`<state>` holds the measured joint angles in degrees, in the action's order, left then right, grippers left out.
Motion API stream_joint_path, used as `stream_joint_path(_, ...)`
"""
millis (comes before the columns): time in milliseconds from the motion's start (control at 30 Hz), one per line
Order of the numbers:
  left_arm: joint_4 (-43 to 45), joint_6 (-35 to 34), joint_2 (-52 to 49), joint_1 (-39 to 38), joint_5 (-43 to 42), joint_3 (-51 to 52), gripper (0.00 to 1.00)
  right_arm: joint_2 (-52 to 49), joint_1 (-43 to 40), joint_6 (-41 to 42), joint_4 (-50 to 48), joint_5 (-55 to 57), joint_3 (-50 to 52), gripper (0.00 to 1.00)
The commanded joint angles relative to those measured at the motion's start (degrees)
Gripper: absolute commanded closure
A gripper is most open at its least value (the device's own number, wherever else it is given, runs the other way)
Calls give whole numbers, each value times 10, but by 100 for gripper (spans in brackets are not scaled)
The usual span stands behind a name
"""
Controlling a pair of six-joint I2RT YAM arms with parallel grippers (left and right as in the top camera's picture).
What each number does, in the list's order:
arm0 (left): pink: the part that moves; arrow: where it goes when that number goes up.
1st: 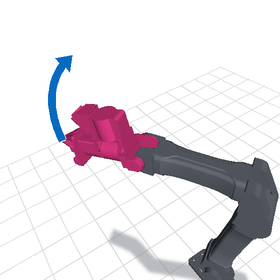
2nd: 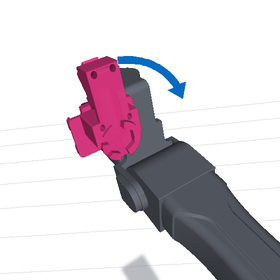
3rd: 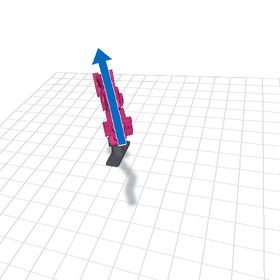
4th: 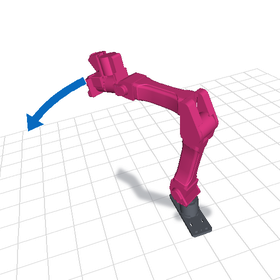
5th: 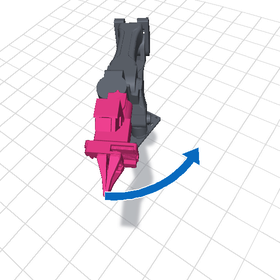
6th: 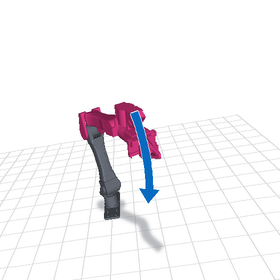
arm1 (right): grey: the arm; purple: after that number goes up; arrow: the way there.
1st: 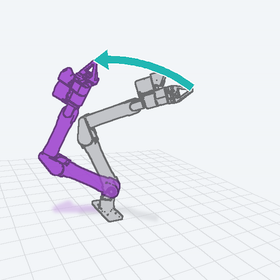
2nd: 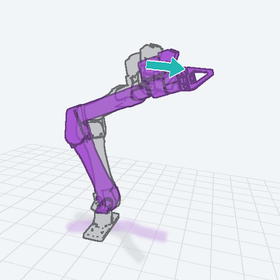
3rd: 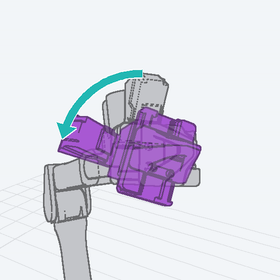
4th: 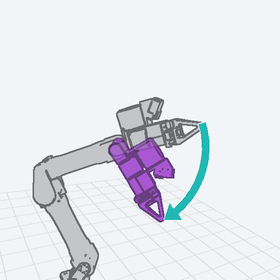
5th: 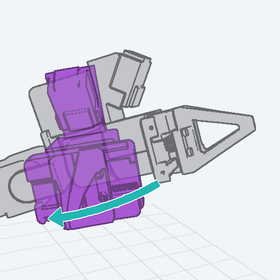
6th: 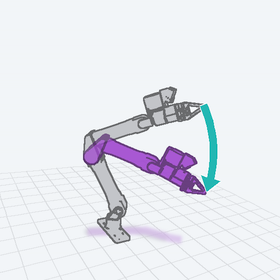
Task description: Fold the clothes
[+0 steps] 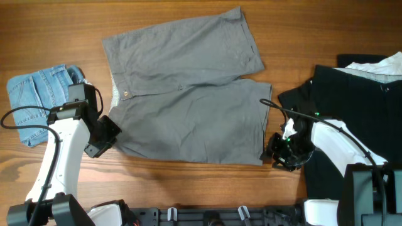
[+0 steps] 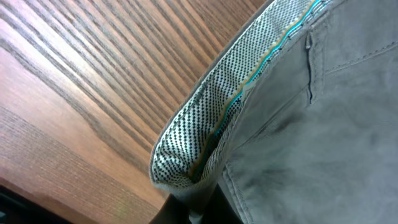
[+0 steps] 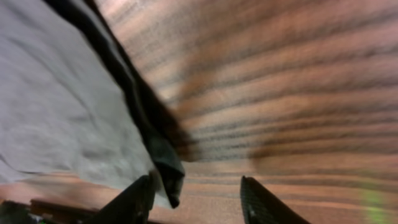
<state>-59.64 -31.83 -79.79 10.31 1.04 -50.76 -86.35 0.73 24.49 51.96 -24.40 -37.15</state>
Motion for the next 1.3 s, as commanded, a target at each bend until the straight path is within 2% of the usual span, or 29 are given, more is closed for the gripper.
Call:
stream_joint_path(0, 7, 1, 9, 3, 9, -10, 93, -1, 5, 7, -17, -42, 29, 48)
stream_joint_path(133, 9, 1, 9, 3, 9, -10, 92, -1, 33, 13, -92, -59, 68, 41)
stream_joint_path(200, 9, 1, 9, 3, 9, -10, 91, -1, 39, 14, -111, -82, 69, 46)
stream_joint_path(233, 9, 1, 9, 3, 9, -10, 91, -1, 40, 15, -113, -82, 69, 60)
stream_joint_path(300, 6, 1, 9, 3, 9, -10, 94, -1, 40, 39, -97, -43, 68, 96)
stream_joint_path(500, -31, 1, 26, 4, -12, -22, 96, 44, 39, 39, -20, -5, -9, 96)
stream_joint_path(633, -101, 18, 63, 4, -14, -65, 96, 121, 39, 34, 87, 88, -132, 96)
stream_joint_path(700, -153, 18, 97, 4, -14, -96, 96, 162, 39, 18, 157, 138, -228, 96)
stream_joint_path(900, -259, 17, 199, 4, -33, -136, 96, 186, 39, 10, 313, 208, -457, 96)
stream_joint_path(967, -277, 17, 244, 4, -35, -148, 96, 186, 39, 12, 306, 208, -519, 96)
stream_joint_path(1100, -263, 13, 269, 4, -36, -161, 96, 177, 39, 13, 214, 208, -527, 96)
stream_joint_path(1267, -200, 13, 250, 4, -35, -161, 96, 99, 39, 10, 73, 207, -527, 96)
